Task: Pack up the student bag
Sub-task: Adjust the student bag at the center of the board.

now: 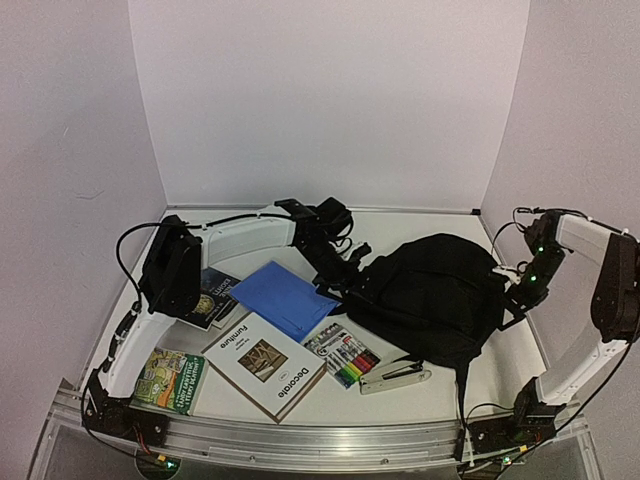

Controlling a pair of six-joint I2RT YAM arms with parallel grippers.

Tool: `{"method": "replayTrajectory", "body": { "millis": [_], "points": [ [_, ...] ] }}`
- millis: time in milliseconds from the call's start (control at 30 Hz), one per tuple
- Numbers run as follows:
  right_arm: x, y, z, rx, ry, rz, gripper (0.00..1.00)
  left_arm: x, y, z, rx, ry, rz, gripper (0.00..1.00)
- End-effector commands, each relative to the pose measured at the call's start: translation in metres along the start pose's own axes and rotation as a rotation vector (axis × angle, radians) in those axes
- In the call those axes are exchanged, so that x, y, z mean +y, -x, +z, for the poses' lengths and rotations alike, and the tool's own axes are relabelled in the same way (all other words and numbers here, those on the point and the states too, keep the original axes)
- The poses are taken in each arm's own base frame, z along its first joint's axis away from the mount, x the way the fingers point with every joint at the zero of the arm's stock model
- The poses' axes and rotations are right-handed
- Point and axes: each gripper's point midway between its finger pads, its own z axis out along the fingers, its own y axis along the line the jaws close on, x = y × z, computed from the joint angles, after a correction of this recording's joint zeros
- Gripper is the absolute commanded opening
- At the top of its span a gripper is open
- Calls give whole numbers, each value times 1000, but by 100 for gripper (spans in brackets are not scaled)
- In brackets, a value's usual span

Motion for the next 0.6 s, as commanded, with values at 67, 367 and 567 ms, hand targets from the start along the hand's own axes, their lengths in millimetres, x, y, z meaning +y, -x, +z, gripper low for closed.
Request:
{"method": "replayTrajectory", "body": {
  "millis": [67, 367, 567],
  "points": [
    [6, 2, 16, 0, 54, 3, 98, -2, 34, 19, -84, -101, -12, 77],
    [20, 14, 8, -44, 146, 7, 98, -40, 90, -19, -320, -133, 115, 12],
    [39, 41, -10, -128, 208, -18, 98, -79, 140, -74, -565, -132, 246, 0]
  ]
}}
